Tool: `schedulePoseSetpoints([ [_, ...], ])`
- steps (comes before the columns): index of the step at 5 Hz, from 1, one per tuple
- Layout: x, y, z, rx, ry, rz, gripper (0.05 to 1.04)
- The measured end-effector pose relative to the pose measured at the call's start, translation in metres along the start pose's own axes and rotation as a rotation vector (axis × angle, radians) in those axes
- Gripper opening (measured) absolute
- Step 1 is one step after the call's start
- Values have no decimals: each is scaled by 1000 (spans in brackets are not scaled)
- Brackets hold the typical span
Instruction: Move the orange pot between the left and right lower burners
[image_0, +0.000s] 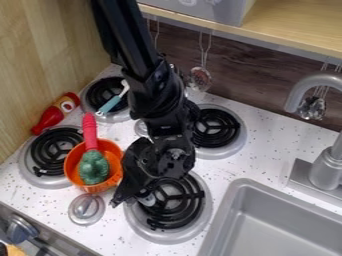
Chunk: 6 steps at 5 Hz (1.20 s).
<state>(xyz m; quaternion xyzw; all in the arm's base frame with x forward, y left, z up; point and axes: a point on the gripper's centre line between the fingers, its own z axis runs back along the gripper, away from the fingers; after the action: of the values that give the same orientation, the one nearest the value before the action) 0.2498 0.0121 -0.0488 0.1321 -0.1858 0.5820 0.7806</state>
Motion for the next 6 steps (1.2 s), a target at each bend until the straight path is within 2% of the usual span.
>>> schedulePoseSetpoints([
  [1, 10, 4, -5, 20, 13, -51, 754],
  [2, 8, -1, 9, 6, 22, -96, 986],
  [3, 8, -5, 11, -13, 4, -116, 996],
  [4, 13, -18, 22, -30, 8, -161, 996],
  [5, 19, -29, 28, -22, 52, -268, 996],
  [6, 23, -45, 40, -61, 108, -372, 996],
])
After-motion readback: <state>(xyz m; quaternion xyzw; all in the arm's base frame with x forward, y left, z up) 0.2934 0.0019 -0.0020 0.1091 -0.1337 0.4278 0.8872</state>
